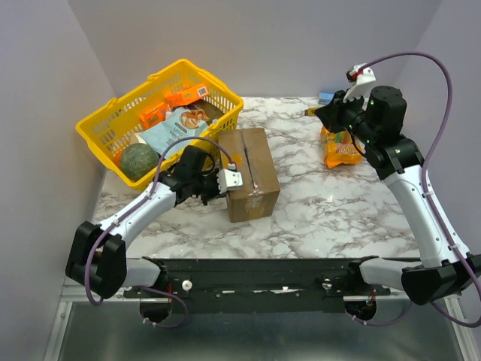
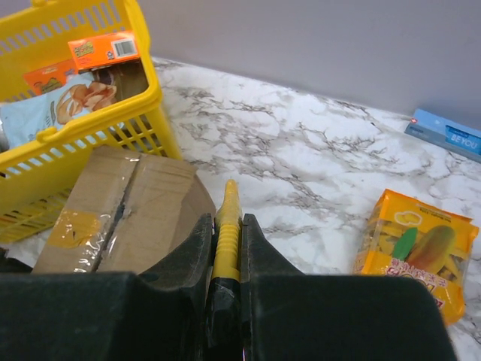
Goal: Unpack the express box
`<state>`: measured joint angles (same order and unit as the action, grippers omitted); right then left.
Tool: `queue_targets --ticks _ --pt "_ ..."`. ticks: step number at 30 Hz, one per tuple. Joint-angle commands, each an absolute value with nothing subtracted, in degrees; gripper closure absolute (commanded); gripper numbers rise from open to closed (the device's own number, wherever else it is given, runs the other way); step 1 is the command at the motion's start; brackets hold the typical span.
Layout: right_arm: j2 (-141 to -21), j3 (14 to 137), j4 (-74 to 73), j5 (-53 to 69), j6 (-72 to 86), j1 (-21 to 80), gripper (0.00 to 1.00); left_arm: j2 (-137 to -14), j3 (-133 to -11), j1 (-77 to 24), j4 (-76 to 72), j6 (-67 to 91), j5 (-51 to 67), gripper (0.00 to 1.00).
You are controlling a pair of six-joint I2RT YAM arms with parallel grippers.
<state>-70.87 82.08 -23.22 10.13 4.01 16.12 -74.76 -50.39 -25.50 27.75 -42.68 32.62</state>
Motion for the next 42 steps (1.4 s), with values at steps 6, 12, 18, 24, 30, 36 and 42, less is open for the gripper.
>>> queue_targets --ticks 6,12,18,24,30,36,42 --pt "-67.1 77.2 -23.7 10.5 -1.0 15.9 0.99 -79.3 -46.1 -42.3 -4.1 -33.0 33.0 1.0" --pt "-65.7 76.1 -24.1 15.9 -1.9 15.9 1.0 -78.9 -51.9 -43.3 3.9 -22.4 30.4 0.89" --pt "-66.8 80.7 -28.9 19.8 -8.7 15.7 0.99 -67.2 -56.1 -41.8 8.0 -17.4 15.7 0.35" --pt "-67.9 82.9 -29.3 21.5 -11.6 15.8 1.0 -75.8 -69.4 -37.6 15.8 -4.7 9.3 0.27" --pt "-67.2 82.9 -27.9 19.3 -11.8 15.8 1.0 -85.5 -78.0 -30.3 21.2 5.5 12.5 0.21" --pt "-66.2 81.1 -27.9 19.4 -11.4 15.7 0.99 -90.7 -82.3 -28.7 24.1 6.2 7.7 0.12" --pt "-65.7 80.0 -28.0 20.6 -10.5 15.8 0.99 -94.6 -83.8 -28.0 28.8 4.9 5.8 0.09"
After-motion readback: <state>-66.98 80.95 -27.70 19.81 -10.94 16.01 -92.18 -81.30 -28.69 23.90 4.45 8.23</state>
